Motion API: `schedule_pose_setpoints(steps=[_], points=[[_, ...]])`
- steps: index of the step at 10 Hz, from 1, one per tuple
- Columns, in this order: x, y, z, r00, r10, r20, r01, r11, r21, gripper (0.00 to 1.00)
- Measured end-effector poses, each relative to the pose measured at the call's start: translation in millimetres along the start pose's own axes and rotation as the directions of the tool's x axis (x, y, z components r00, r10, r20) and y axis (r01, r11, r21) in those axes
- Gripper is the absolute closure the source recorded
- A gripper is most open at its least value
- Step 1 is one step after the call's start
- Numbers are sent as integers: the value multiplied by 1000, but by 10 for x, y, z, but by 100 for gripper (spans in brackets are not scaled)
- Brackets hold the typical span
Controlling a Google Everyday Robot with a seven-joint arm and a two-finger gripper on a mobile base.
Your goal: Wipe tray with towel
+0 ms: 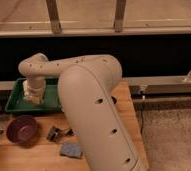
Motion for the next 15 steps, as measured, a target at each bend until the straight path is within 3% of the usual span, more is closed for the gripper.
schedule_pose_setpoints(steps=[2, 6, 9, 11, 15], points=[[153, -212, 146, 999, 48, -5, -48, 999, -16, 100], [571, -965, 401, 988, 154, -20, -154, 988, -30, 100], [684, -1180, 473, 979, 202, 1, -202, 979, -30, 100], [530, -1235, 508, 981, 184, 53, -182, 982, -49, 100], [-161, -1172, 616, 984, 69, 165, -55, 995, -88, 100]])
